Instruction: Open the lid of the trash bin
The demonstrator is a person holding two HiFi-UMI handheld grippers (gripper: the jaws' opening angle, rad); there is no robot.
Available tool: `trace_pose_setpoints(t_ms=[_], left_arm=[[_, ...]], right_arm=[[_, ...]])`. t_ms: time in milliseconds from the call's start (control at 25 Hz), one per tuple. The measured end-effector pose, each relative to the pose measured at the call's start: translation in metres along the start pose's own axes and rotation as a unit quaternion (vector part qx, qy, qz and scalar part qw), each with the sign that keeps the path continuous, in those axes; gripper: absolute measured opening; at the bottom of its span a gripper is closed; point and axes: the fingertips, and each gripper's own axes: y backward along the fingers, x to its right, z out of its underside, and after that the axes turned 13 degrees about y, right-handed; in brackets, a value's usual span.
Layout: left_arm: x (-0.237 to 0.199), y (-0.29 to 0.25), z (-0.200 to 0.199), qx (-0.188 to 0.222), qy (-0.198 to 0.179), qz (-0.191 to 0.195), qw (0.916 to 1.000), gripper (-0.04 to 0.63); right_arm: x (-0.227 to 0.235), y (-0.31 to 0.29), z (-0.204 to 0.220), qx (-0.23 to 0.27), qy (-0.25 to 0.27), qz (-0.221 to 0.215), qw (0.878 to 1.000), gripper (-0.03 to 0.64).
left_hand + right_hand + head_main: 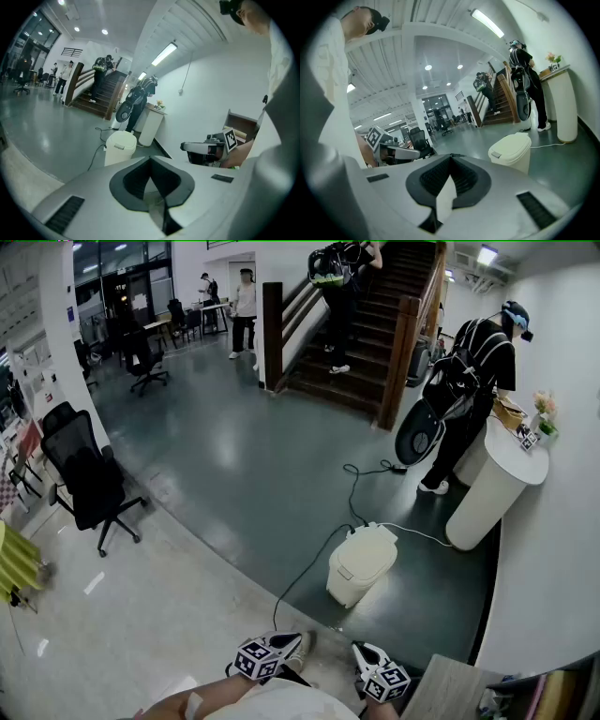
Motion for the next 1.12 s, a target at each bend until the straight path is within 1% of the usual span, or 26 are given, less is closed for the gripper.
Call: trace_pose_setpoints(t_ms=[120, 280, 560, 800, 1120], left_arm=[[0.003, 0.007, -0.003, 0.002, -0.005, -0.001, 1.0, 0.015], [0.007, 0.009, -0.006, 0.007, -0.015, -0.001, 0.9999, 0.015], [0.008, 0.004, -0.003, 0.004, -0.017, -0.001, 0.9999, 0.015], [-0.005, 0.003, -0.004, 0.004, -0.02, -0.007, 0.9998, 0.015], [-0.019, -0.001, -0.007, 0.004, -0.013, -0.024, 0.9996, 0.015]], right_arm=[[-0.009, 0.003, 0.0, 0.002, 0.001, -0.003, 1.0, 0.005], [-0.008, 0.008, 0.001, 0.006, 0.007, 0.0, 1.0, 0.005], [-0.004, 0.01, 0.002, 0.009, 0.004, 0.009, 1.0, 0.005], [0.007, 0.001, 0.009, 0.01, -0.004, 0.022, 1.0, 0.006], [0.019, -0.017, 0.013, 0.004, -0.009, 0.013, 1.0, 0.006]])
